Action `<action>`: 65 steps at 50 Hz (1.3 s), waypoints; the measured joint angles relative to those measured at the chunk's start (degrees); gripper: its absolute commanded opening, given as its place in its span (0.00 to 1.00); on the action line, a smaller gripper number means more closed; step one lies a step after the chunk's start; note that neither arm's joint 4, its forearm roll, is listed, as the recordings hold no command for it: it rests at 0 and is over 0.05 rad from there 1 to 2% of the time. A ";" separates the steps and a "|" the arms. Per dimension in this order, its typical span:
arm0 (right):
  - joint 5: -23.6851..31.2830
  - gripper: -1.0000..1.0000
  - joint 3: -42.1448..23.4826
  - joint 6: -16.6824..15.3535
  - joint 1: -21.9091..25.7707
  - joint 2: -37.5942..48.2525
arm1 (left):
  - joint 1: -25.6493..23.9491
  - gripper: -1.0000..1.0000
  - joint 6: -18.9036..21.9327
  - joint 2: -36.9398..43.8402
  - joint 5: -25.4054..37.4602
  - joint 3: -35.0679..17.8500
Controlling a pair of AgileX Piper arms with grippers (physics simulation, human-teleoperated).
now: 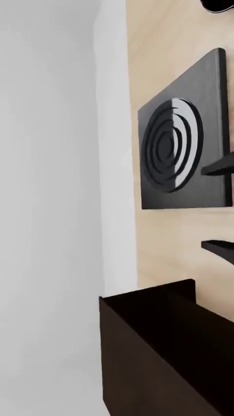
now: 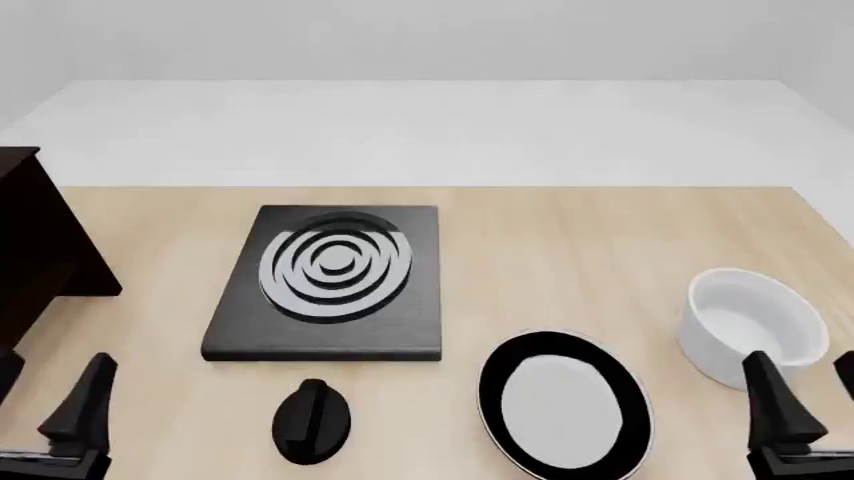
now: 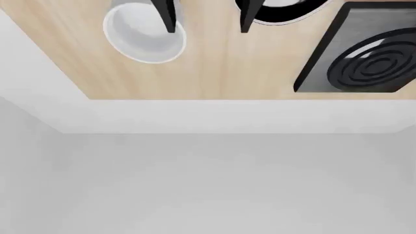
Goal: Put the frying pan under the cabinet shelf.
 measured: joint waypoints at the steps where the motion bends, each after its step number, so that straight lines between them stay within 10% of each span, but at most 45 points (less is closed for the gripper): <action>1: -0.01 1.00 -0.01 0.00 0.00 0.03 | -0.27 1.00 0.18 0.05 -0.10 -0.07; 9: -0.04 1.00 -0.09 0.00 0.00 0.15 | -6.70 1.00 4.20 1.94 -3.64 -0.59; 40: -0.07 1.00 -0.15 0.00 0.00 0.25 | -47.46 1.00 24.52 55.26 -24.82 -20.42; 65: -0.07 1.00 -0.15 0.00 -0.01 0.25 | -66.33 1.00 48.37 79.52 -46.66 -19.31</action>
